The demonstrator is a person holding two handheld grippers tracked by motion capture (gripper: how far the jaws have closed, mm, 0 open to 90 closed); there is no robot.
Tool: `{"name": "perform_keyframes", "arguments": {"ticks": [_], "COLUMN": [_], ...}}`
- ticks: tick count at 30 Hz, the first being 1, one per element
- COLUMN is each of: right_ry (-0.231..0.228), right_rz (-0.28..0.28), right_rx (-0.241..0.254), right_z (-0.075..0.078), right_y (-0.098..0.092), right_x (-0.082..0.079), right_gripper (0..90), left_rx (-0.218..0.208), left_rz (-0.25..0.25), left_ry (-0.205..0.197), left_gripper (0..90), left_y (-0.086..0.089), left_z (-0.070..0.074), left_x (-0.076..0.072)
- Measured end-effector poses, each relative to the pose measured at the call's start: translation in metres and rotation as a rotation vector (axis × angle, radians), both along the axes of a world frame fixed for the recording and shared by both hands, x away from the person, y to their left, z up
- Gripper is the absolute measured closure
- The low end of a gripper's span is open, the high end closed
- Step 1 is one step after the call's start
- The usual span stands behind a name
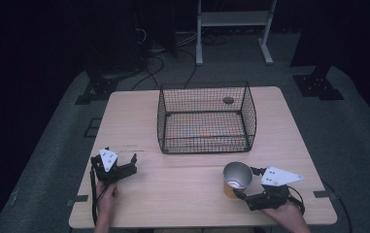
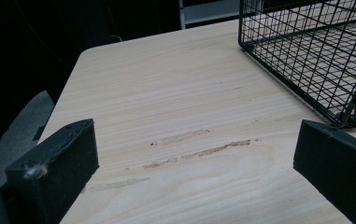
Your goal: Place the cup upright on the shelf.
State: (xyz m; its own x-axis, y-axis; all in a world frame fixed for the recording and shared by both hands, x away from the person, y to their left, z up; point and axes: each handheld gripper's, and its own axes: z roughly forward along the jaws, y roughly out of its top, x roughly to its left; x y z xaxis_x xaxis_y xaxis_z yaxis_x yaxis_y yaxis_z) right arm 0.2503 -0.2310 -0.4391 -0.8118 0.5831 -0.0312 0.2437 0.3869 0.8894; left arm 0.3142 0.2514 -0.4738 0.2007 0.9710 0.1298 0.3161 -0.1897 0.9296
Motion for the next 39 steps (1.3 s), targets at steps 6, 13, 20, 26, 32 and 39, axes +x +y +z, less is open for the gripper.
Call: {"name": "perform_keyframes", "arguments": {"ticks": [6, 13, 20, 26, 32, 39], "right_ry": [-0.006, -0.013, -0.013, -0.009, -0.013, 0.005], "right_rz": [0.001, -0.007, -0.007, -0.007, -0.006, 0.014], "right_rx": [0.015, 0.028, 0.04, 0.032, 0.038, 0.05], "right_z": [-0.001, -0.002, -0.006, -0.009, -0.009, -0.005], "right_y": [0.006, 0.01, 0.016, 0.02, 0.021, 0.02], "right_x": [0.005, 0.009, 0.014, 0.017, 0.018, 0.018], "right_gripper": [12.4, 12.3, 11.3, 11.1, 12.9, 13.4], "left_rx": [0.0, 0.001, 0.0, 0.0, -0.001, -0.003], "left_rz": [-0.001, -0.001, -0.001, -0.001, -0.001, 0.0], "left_ry": [0.0, -0.001, -0.002, -0.002, -0.002, -0.002], "left_gripper": [0.0, 0.0, 0.0, 0.0, 0.0, 0.0], "left_y": [0.0, 0.0, 0.0, 0.0, 0.0, 0.0], "left_z": [0.0, 0.0, 0.0, 0.0, 0.0, 0.0], "left_x": [0.0, 0.0, 0.0, 0.0, 0.0, 0.0]}}
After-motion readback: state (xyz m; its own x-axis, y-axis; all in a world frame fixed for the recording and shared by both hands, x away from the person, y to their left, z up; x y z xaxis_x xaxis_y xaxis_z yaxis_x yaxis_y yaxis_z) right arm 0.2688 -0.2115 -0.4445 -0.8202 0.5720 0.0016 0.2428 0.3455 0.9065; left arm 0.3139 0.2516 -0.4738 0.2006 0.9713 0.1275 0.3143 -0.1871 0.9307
